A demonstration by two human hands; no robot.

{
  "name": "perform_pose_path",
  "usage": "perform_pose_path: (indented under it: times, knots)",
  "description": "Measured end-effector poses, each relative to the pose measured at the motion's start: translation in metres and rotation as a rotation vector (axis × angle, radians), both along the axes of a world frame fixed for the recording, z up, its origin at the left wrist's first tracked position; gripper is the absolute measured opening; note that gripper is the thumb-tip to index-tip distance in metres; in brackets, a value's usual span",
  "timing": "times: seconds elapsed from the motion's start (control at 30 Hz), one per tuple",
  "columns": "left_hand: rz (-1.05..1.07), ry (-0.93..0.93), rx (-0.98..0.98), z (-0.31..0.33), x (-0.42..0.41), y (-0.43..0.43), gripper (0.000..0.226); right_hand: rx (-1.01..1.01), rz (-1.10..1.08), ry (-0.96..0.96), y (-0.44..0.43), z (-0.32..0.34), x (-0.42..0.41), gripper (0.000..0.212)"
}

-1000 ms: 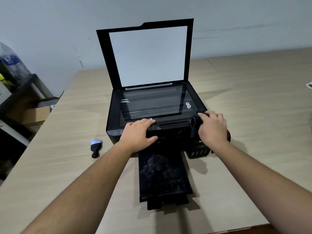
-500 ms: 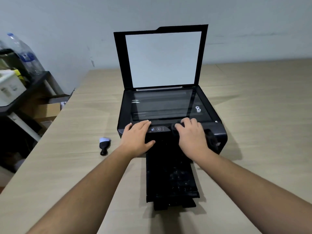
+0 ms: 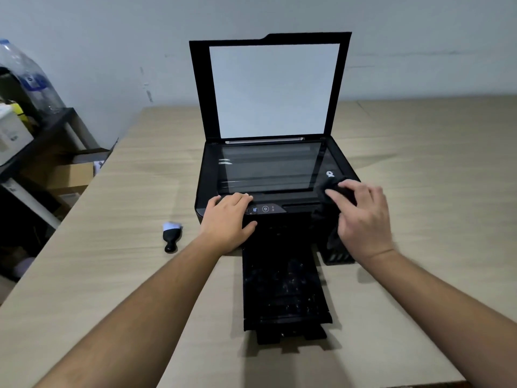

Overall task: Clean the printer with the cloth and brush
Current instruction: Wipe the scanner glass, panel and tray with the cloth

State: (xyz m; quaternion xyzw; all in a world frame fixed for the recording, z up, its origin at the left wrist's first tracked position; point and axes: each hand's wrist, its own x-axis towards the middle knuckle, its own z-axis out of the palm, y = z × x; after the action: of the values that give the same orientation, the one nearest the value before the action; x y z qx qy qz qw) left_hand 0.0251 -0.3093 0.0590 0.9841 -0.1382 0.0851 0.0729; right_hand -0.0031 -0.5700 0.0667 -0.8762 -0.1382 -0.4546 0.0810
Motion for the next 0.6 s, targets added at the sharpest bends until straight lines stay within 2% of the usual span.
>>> perform_pose_path:
  times: [0.1, 0.27, 0.47, 0.53, 0.6]
  knots:
    - [0.008, -0.01, -0.036, -0.002, 0.0, -0.001, 0.056, -0.022, 0.123, -0.03, 0.009, -0.016, 0.004, 0.041]
    - [-0.003, -0.005, -0.04, -0.003, 0.001, 0.002, 0.058, -0.038, -0.02, 0.143, 0.044, -0.066, 0.009, 0.034]
    - [-0.035, -0.008, -0.002, -0.003, 0.0, 0.003, 0.061, 0.203, -0.277, 0.268, 0.08, -0.09, -0.013, 0.041]
    - [-0.064, -0.021, 0.018, -0.003, 0.004, 0.006, 0.062, 0.378, -0.387, 0.36, 0.088, -0.091, -0.017, 0.042]
    - [-0.081, -0.029, 0.026, -0.002, 0.006, 0.008, 0.061, 0.636, -0.42, 0.437, 0.097, -0.087, -0.014, 0.042]
